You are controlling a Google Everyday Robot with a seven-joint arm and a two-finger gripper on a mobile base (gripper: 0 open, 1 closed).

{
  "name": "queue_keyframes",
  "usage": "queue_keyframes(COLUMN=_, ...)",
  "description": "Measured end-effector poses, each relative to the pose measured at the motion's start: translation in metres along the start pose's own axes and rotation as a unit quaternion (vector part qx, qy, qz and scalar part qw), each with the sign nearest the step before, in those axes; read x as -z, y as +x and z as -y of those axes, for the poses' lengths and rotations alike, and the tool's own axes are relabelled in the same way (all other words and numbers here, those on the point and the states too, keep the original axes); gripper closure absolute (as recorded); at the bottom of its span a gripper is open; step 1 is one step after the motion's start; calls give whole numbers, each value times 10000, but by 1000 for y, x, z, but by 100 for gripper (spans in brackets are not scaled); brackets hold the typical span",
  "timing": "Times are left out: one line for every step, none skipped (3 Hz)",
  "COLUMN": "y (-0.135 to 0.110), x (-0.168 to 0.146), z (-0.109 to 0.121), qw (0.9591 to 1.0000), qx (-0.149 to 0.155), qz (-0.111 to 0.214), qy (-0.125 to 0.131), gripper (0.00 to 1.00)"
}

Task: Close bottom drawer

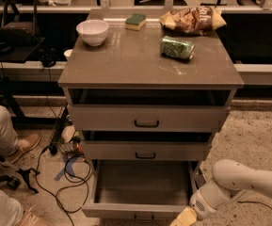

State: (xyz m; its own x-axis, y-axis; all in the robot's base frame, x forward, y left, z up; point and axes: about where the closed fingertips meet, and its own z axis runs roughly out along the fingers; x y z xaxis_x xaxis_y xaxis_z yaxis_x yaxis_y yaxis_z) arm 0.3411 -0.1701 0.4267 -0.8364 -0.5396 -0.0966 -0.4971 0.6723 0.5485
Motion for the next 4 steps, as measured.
queue_keyframes(y=-3, x=-15, z=15, qw=9997, qx=-197, qz=-96, qy=-45, gripper=0)
queue_keyframes(y=-7, x=-65, z=77, qw=9970, qx=-703, qz=-297, qy=-133, gripper=2)
queue_keyframes(y=-2, x=-103, z=115, qw=9949, qx=-922, qz=-317, qy=-270, gripper=24)
queue_keyframes(y=0, x=-139, z=144, qw=9929, qx=-1099, qz=-335, qy=-298, gripper=47)
